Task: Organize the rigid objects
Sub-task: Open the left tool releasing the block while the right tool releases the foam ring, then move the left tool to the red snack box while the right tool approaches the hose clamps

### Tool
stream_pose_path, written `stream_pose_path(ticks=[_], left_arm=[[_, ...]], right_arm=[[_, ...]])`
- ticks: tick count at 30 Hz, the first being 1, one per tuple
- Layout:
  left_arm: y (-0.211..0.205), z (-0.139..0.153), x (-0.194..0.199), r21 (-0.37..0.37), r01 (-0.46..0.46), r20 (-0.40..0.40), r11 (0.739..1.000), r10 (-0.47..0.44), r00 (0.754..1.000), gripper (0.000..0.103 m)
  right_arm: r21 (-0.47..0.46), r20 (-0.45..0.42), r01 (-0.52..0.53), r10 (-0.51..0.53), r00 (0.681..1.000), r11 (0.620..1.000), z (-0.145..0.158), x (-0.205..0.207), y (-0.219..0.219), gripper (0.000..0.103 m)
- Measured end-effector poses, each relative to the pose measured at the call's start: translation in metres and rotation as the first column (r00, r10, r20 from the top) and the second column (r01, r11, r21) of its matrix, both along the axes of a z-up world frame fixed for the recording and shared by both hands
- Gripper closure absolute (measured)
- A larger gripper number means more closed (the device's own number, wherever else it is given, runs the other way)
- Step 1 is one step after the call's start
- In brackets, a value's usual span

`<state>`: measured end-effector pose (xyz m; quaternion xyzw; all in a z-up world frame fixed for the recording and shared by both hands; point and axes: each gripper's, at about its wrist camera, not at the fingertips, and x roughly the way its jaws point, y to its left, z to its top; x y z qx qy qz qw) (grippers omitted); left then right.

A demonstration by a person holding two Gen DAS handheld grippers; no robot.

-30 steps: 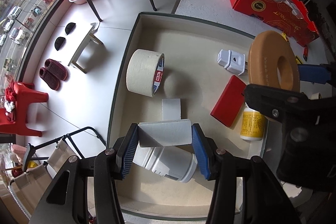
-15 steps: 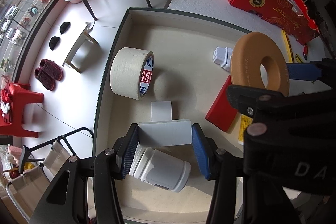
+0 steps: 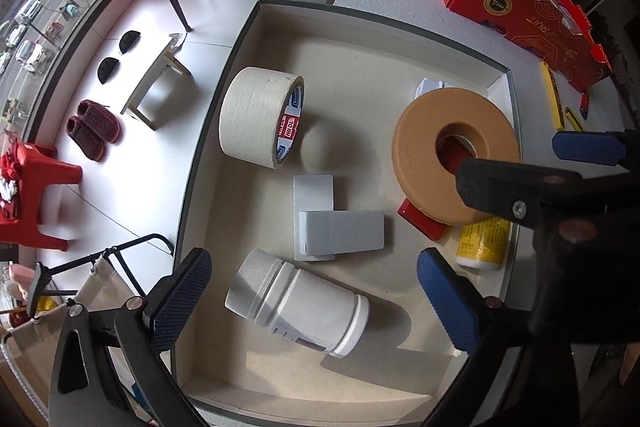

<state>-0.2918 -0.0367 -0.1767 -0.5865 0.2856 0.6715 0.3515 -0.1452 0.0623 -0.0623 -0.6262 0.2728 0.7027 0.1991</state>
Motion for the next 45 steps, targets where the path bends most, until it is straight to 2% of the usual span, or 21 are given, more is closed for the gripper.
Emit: stream_pose_path(ticks=[10,15,21,25,27,30,33,35,38,40,45], left_arm=[[-0.002,0.008,0.004,-0.007,0.004,-0.009,1.000,-0.004,1.000,0.000],[-0.005,0.014,0.013,-0.033,0.039,-0.041,0.999,-0.040,0.998,0.000],[-0.010,0.017,0.038,-0.087,0.089,-0.028,0.992,-0.092,0.995,0.000],[-0.014,0.017,0.068,-0.086,0.172,0.034,0.981,-0.169,0.985,0.000],[-0.012,0.017,0.087,-0.087,0.221,0.046,0.971,-0.218,0.975,0.000],[-0.003,0.016,0.115,-0.088,0.292,0.070,0.952,-0.286,0.956,0.000],[0.011,0.019,0.142,-0.083,0.370,0.079,0.925,-0.364,0.928,0.000],[0.022,0.024,0.159,-0.070,0.410,0.082,0.909,-0.405,0.911,0.000],[0.042,0.027,0.182,-0.047,0.443,0.103,0.895,-0.437,0.894,0.000],[0.059,0.026,0.200,-0.044,0.459,0.106,0.887,-0.453,0.885,0.000],[0.093,0.009,0.233,-0.070,0.480,0.083,0.875,-0.474,0.876,0.000]], right_arm=[[-0.015,-0.012,0.063,-0.063,0.998,0.998,0.013,0.026,-0.004,0.001],[-0.028,0.005,0.101,-0.101,0.995,0.994,0.015,0.049,-0.007,0.001],[-0.071,0.019,0.157,-0.156,0.988,0.985,0.014,0.094,-0.021,0.001],[-0.134,0.033,0.232,-0.229,0.973,0.964,0.005,0.143,-0.033,0.001],[-0.147,0.061,0.294,-0.288,0.956,0.945,-0.002,0.172,-0.034,0.001],[-0.148,0.059,0.388,-0.384,0.922,0.910,-0.003,0.215,-0.026,0.001],[-0.101,0.086,0.488,-0.481,0.872,0.867,-0.002,0.260,-0.015,0.001],[-0.087,0.108,0.557,-0.548,0.829,0.826,-0.005,0.290,-0.010,0.001],[-0.092,0.127,0.646,-0.634,0.763,0.758,-0.011,0.331,-0.006,0.001],[-0.089,0.137,0.683,-0.670,0.729,0.725,-0.014,0.354,-0.007,0.001],[-0.115,0.172,0.728,-0.708,0.685,0.676,-0.027,0.396,-0.013,0.001]])
